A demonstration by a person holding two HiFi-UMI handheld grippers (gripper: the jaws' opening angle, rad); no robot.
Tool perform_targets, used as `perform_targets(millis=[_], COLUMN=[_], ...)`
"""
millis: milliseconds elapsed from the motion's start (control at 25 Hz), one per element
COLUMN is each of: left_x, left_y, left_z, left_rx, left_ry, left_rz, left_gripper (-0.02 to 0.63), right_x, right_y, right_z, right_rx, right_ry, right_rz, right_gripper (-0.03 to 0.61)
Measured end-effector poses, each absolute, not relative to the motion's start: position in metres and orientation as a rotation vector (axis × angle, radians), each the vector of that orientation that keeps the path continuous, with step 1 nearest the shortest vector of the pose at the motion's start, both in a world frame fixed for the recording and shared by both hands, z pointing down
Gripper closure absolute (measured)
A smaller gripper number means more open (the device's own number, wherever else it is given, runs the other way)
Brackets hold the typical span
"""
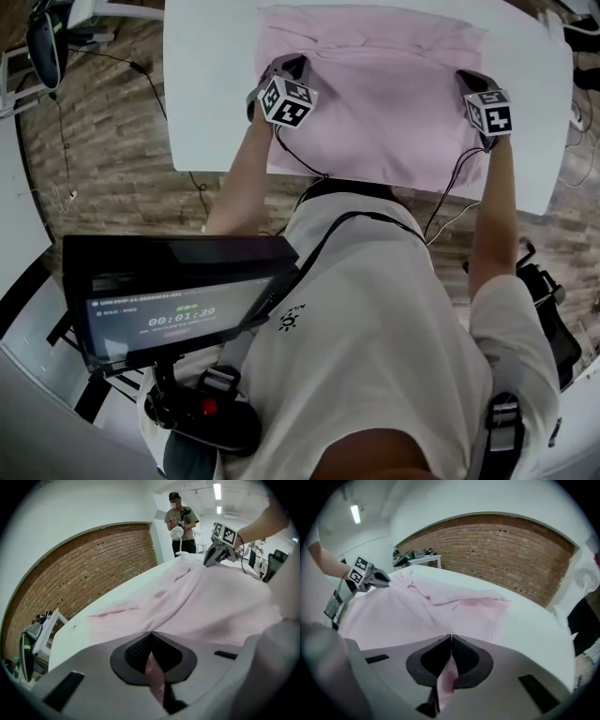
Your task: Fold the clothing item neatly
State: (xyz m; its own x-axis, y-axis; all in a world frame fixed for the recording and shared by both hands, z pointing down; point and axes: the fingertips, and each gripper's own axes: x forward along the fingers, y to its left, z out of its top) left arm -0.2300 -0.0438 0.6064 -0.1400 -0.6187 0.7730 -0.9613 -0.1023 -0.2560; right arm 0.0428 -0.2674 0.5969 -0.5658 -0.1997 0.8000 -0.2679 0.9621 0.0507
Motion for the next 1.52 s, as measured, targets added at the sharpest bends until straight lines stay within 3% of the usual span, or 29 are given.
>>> perform_targets(millis=[200,320,520,880,1280,1400,1520], left_x=[-0.250,-0.273,-0.285,-0.189,-0.155,-0.146,-0.139], left_y=[-0.009,0.004,-0.012,0.024,0.112,0.133,0.149], left_z=[0.586,0.615,0.597,0.553,0.578,0.593,0.610], left_rx=[1.535,1.449,1.513,1.723,1.802,1.814,1.826], left_ry=[-1.943,-1.873,-1.919,-1.820,-1.659,-1.566,-1.464], left_rz=[1.037,1.030,1.007,1.037,1.217,1.285,1.422], left_gripper=[0.609,0.609,0.609,0.611,0.606,0.518,0.477], right_x=[0.068,0.059,0.038,0.068,0.063,0.070,0.082], right_y=[-0.278,-0.282,-0.273,-0.167,-0.064,-0.040,-0.018], right_z=[0.588,0.603,0.581,0.533,0.539,0.556,0.572], right_rx=[0.410,0.396,0.391,0.204,-0.010,-0.087,-0.175], right_ry=[-2.154,-2.144,-2.236,-2.336,-2.342,-2.305,-2.247], right_rz=[0.061,0.053,0.014,-0.191,-0.296,-0.323,-0.367], right_gripper=[0.572,0.572,0.572,0.572,0.572,0.566,0.494])
